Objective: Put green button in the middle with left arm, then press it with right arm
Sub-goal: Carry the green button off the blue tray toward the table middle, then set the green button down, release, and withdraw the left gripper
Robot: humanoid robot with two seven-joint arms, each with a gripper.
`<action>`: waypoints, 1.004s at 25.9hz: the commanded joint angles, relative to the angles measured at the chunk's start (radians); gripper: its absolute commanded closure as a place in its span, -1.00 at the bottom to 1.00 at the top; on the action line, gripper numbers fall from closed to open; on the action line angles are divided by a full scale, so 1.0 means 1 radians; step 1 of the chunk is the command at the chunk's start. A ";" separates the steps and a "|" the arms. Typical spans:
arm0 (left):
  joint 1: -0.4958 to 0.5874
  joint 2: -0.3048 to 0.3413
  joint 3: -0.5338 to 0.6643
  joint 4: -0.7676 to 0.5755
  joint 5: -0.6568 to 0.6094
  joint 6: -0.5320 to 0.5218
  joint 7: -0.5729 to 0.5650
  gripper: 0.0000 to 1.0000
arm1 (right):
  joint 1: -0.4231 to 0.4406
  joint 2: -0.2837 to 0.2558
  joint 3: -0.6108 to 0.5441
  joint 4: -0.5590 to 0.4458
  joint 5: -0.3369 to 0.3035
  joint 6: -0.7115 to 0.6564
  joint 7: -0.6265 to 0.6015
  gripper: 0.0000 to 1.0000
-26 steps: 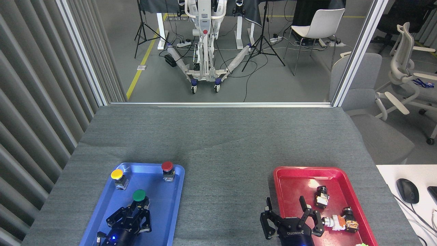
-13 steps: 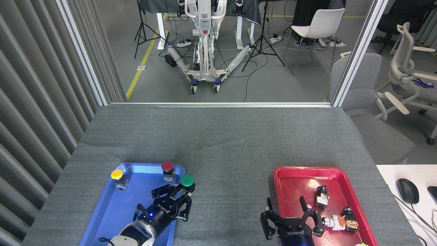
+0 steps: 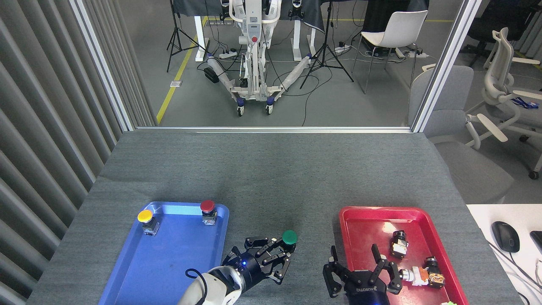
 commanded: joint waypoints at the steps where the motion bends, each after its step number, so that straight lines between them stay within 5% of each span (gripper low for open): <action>1: -0.010 -0.006 -0.005 0.022 0.002 -0.002 0.004 1.00 | 0.000 0.000 0.003 0.004 0.001 0.001 0.002 -0.96; 5: -0.010 -0.010 -0.008 0.023 0.008 -0.002 0.005 0.98 | 0.000 0.000 0.005 0.006 -0.001 0.001 0.002 -0.96; 8: -0.010 -0.017 -0.008 0.037 0.014 -0.002 0.048 0.65 | 0.000 0.000 0.006 0.009 -0.001 0.001 0.002 -0.96; 12: -0.007 -0.016 -0.006 0.049 0.015 -0.003 0.076 -0.21 | 0.000 0.000 0.008 0.015 -0.001 0.001 0.002 -0.93; 17: 0.000 -0.016 0.004 0.043 0.057 -0.002 0.079 -0.96 | 0.000 0.000 0.011 0.030 -0.001 0.003 0.002 -0.93; 22: 0.004 -0.013 0.004 0.026 0.081 -0.005 0.071 -0.98 | 0.000 0.002 0.011 0.030 -0.001 0.003 0.002 -0.93; 26: 0.110 0.026 0.007 -0.187 0.083 0.006 0.064 -0.98 | 0.000 0.002 0.023 0.032 -0.001 0.003 0.004 -0.93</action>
